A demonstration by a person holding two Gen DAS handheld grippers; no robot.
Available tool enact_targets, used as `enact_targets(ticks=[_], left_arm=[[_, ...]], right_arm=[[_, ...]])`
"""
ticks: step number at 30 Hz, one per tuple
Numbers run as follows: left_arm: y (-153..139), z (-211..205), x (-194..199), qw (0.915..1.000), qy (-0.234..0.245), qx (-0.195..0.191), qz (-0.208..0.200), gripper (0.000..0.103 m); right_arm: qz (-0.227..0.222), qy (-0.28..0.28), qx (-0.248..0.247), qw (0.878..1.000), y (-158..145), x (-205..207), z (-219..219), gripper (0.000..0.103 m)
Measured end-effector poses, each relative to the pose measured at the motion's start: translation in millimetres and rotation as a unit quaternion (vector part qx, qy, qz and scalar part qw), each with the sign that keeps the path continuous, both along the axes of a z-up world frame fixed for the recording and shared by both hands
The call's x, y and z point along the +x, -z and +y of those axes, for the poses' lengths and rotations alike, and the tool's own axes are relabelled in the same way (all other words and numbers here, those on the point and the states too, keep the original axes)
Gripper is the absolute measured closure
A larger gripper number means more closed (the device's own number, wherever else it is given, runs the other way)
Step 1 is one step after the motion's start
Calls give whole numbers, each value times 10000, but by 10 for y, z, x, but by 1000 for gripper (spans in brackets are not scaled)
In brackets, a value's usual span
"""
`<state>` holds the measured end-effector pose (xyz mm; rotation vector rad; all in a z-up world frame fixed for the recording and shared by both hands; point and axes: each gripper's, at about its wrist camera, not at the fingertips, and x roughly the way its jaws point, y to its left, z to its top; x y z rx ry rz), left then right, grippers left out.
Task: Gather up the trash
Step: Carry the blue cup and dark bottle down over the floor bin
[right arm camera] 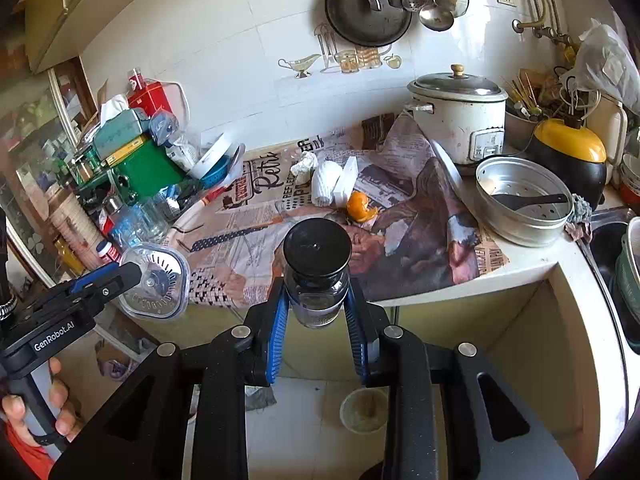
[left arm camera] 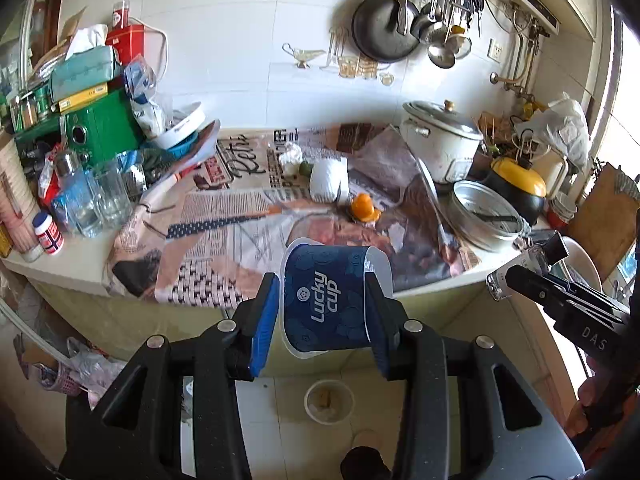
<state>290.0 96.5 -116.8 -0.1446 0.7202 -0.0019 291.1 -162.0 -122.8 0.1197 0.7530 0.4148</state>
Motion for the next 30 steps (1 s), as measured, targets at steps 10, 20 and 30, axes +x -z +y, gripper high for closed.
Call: enact_targets(ticks=[10,20,30], left_arm=[[607,-240,-70,9976,112,-233,637,62],[1834,-558,104,9878,-118,-460,1482,62],[3292,-640,230,9741,-474,-683,2104,62]], right_arm=[[568,-104,-214,9981,452,-152,-44,77],[1168,-359,-433,9916,1394,1,-222,77],[1758,-676,-747,9793,2613,233,-295,77]])
